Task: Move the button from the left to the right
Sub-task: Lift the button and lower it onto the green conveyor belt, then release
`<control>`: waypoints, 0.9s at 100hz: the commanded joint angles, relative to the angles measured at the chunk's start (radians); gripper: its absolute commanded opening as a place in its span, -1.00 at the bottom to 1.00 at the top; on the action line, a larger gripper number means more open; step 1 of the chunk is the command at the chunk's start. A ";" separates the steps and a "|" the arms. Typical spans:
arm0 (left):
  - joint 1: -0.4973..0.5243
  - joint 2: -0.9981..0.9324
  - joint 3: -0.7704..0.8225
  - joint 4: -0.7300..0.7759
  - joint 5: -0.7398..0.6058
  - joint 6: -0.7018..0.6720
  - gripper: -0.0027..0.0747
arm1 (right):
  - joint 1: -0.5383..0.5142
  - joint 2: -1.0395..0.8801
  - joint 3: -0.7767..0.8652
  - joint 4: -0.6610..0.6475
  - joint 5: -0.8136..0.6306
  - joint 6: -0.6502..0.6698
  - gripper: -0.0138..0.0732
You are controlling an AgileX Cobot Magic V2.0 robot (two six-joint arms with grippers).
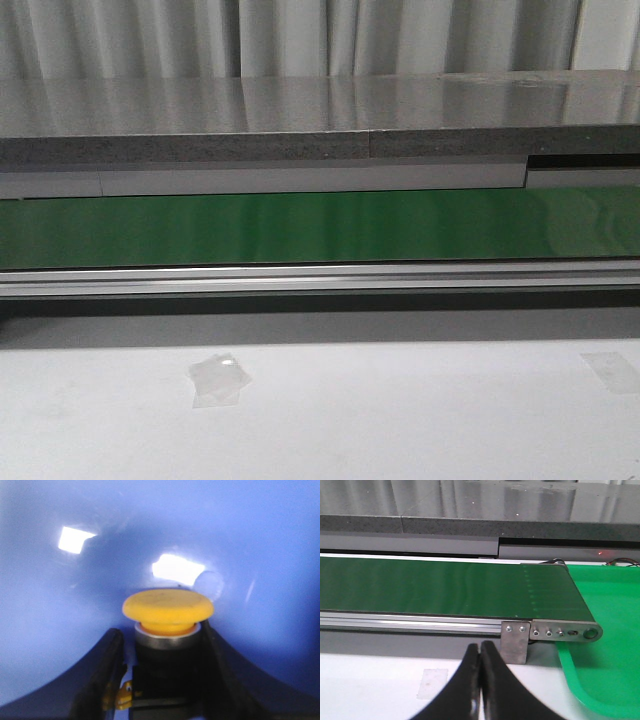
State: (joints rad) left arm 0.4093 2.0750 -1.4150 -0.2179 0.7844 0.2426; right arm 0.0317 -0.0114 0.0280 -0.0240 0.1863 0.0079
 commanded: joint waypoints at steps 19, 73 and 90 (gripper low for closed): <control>-0.006 -0.205 -0.062 -0.033 0.044 -0.002 -0.98 | -0.004 -0.012 -0.016 -0.005 -0.081 0.000 -0.84; -0.206 -0.286 -0.110 -0.011 0.159 0.043 -0.98 | -0.004 -0.012 -0.016 -0.005 -0.081 0.000 -0.84; -0.225 -0.275 -0.110 0.011 0.190 0.043 -0.98 | -0.004 -0.012 -0.016 -0.005 -0.081 0.000 -0.84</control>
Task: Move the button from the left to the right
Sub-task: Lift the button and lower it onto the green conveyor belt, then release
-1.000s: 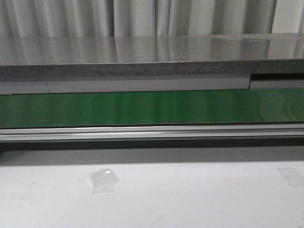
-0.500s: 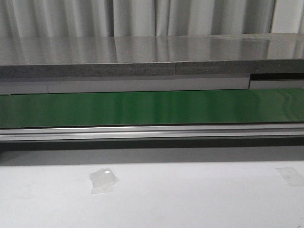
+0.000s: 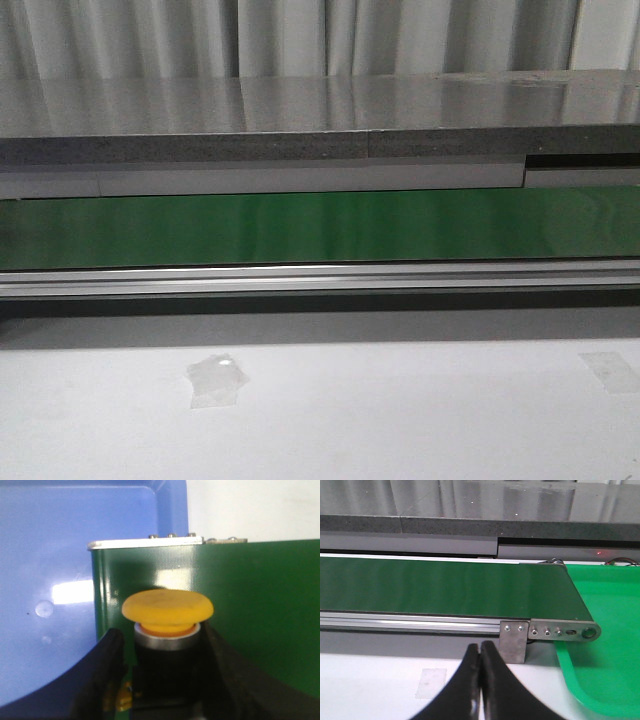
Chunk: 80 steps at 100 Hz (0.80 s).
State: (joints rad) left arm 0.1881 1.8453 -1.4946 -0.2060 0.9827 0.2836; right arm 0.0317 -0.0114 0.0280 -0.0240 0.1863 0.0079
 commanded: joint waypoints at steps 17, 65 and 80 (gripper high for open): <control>-0.004 -0.046 -0.030 0.001 0.016 0.002 -0.98 | -0.004 -0.012 -0.016 -0.005 -0.081 0.000 -0.84; -0.004 -0.046 -0.030 0.001 0.076 0.006 0.54 | -0.004 -0.012 -0.016 -0.005 -0.081 0.000 -0.84; -0.004 -0.046 -0.030 0.001 0.068 0.013 0.54 | -0.004 -0.012 -0.016 -0.005 -0.081 0.000 -0.84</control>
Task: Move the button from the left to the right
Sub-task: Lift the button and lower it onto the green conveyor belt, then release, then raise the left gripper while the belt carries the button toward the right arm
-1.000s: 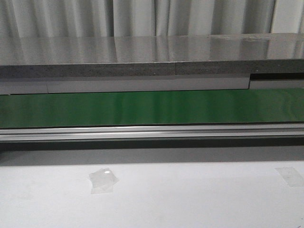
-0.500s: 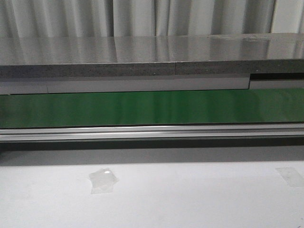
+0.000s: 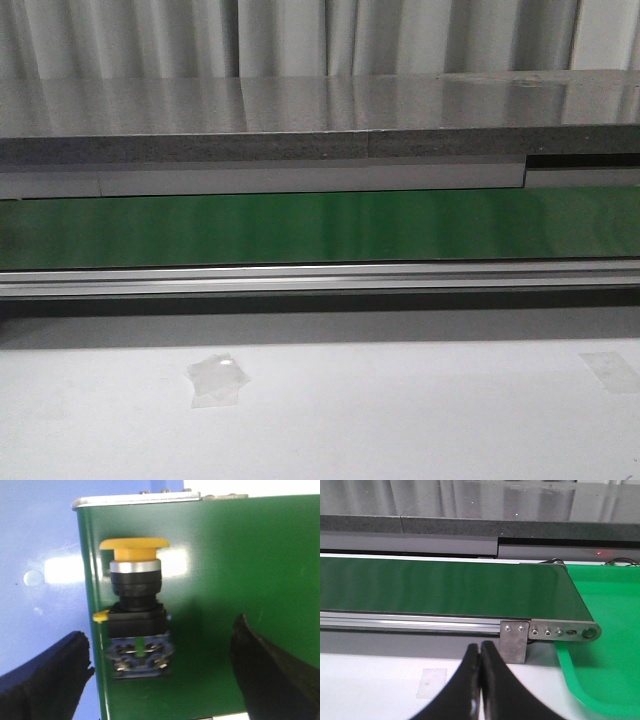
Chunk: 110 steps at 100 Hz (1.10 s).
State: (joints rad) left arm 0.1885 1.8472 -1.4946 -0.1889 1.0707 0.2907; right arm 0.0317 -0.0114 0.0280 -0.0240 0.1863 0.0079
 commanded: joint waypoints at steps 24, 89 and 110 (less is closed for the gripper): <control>-0.005 -0.113 -0.030 -0.053 -0.055 0.028 0.54 | -0.004 -0.012 -0.016 -0.005 -0.081 0.000 -0.84; -0.005 -0.688 0.307 -0.326 -0.478 0.226 0.54 | -0.004 -0.012 -0.016 -0.005 -0.081 0.000 -0.84; -0.005 -0.894 0.561 -0.408 -0.679 0.357 0.54 | -0.004 -0.012 -0.016 -0.005 -0.081 0.000 -0.84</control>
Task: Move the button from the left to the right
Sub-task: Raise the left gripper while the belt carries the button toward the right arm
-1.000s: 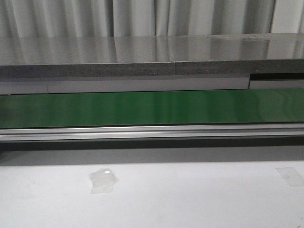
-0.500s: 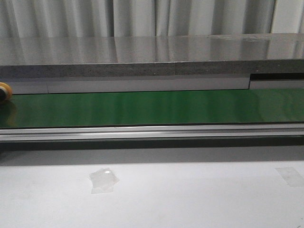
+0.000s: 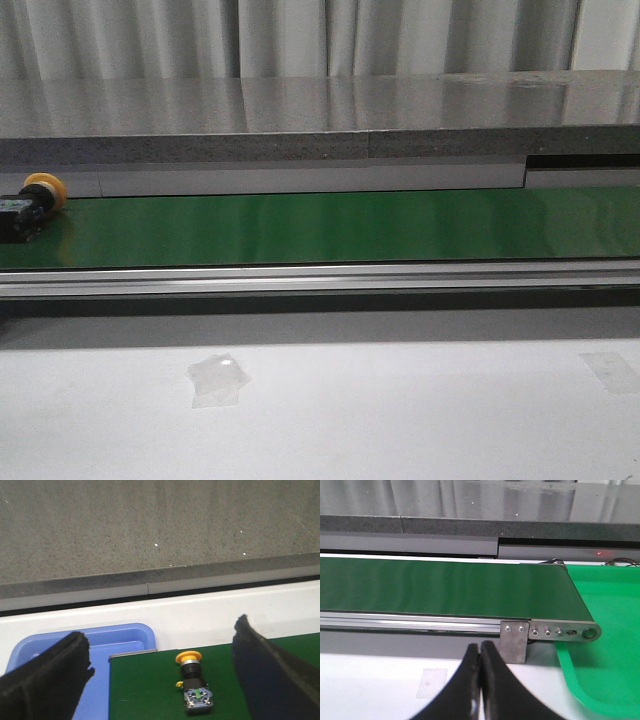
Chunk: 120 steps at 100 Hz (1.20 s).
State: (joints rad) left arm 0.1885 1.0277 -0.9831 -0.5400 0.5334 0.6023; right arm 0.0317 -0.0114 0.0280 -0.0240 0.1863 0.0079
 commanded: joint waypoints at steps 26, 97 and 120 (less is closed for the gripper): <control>-0.030 -0.299 0.363 -0.183 -0.333 0.144 0.54 | -0.004 -0.012 -0.016 -0.005 -0.081 0.000 -0.84; -0.132 -0.414 0.478 -0.189 -0.415 0.144 -0.51 | -0.004 -0.012 -0.016 -0.005 -0.081 0.000 -0.84; -0.132 -0.414 0.478 -0.189 -0.415 0.144 -0.98 | -0.004 -0.012 -0.016 -0.005 -0.081 0.000 -0.84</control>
State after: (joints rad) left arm 0.0657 0.6147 -0.4760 -0.7082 0.1848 0.7460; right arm 0.0317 -0.0114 0.0280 -0.0240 0.1863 0.0079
